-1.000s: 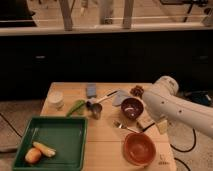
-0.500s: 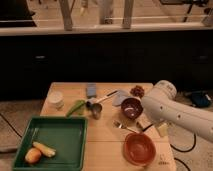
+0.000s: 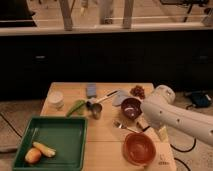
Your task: Stack bowls into tray
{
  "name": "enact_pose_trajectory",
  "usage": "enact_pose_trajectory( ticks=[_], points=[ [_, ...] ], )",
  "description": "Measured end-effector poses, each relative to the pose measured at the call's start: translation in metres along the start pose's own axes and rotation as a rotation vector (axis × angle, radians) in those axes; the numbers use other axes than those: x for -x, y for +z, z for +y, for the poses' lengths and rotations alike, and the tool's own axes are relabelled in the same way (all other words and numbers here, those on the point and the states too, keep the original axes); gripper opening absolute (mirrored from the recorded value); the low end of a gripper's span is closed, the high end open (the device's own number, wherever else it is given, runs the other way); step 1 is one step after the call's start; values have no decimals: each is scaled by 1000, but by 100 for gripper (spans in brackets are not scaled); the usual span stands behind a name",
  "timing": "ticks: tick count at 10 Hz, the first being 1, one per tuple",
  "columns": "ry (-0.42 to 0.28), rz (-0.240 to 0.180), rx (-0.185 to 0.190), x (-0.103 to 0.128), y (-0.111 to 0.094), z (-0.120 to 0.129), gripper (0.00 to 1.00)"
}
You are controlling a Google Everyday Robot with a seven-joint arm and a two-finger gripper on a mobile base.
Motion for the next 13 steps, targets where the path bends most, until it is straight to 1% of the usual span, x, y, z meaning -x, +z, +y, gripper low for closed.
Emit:
enact_pose_trajectory(
  ticks=[3,4,7,10,13],
  points=[
    [-42,-12,-3,2,8,1,80],
    [-78,-13,-8,1,7,-8,80],
    [-217,-12,2,-5,13,-44,80],
    [-314,-12,-1,-7,18,-62,80],
    [-397,-37,-17,-11,27,-82,80]
  ],
)
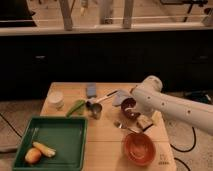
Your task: Stack bowls into tray
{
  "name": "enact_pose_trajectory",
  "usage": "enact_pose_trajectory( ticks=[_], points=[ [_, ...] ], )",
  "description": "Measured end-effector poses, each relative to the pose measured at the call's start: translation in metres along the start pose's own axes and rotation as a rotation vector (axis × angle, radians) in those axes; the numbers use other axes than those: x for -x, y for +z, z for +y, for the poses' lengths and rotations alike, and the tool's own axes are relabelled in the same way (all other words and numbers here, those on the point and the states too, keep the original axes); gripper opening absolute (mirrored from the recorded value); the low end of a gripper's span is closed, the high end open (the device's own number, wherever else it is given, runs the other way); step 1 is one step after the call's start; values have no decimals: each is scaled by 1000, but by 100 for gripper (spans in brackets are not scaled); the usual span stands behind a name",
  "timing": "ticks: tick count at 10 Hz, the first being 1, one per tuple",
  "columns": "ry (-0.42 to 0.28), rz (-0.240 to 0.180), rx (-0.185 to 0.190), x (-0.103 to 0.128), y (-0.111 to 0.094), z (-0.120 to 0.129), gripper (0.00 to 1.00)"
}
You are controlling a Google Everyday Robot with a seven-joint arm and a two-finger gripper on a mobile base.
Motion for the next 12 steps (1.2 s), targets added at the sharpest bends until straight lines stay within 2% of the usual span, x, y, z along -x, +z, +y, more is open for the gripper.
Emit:
enact_pose_trajectory(
  ticks=[3,6,8,10,12],
  points=[
    [-48,-48,-9,-17,17,-11,80],
    [-61,-76,-10,-31,30,-16,78],
    [-58,-86,-12,-38,37,-18,65],
    [-51,-100,-10,-46,45,-19,42],
    [-45,-113,-10,-50,50,-19,24]
  ],
)
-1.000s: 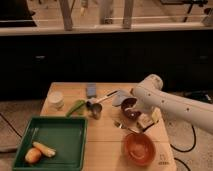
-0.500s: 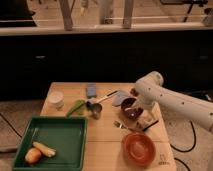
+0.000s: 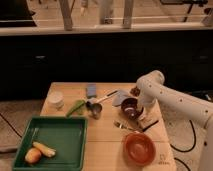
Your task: Stack bowls into tray
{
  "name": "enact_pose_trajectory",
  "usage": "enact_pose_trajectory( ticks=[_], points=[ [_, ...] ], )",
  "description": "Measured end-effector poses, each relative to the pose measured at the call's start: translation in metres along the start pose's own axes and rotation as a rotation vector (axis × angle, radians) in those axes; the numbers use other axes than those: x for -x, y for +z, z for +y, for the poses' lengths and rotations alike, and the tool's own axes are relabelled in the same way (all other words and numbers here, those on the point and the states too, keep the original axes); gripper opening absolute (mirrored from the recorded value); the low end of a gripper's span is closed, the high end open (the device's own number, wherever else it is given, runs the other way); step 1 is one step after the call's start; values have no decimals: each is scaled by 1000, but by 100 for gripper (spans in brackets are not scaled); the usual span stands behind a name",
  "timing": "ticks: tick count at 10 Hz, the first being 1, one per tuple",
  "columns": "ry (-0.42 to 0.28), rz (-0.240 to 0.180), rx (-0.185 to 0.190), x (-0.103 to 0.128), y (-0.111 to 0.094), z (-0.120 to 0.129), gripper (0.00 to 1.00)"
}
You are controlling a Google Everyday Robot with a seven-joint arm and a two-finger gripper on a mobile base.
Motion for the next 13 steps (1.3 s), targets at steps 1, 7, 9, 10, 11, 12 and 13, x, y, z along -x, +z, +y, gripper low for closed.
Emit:
enact_pose_trajectory(
  ticks=[1,7,9,10,11,12,13],
  points=[
    [4,-9,2,-3,3,1,12],
    [-5,-37,-11,-7,4,7,0],
    [-29,-38,-30,-2,-8,4,0],
    [-42,-39,-38,1,-15,3,0],
    [-66,-39,-54,7,-27,1,0],
    [-79,-40,-65,11,-35,1,0],
    [-89,-42,-78,14,-41,1,0]
  ],
)
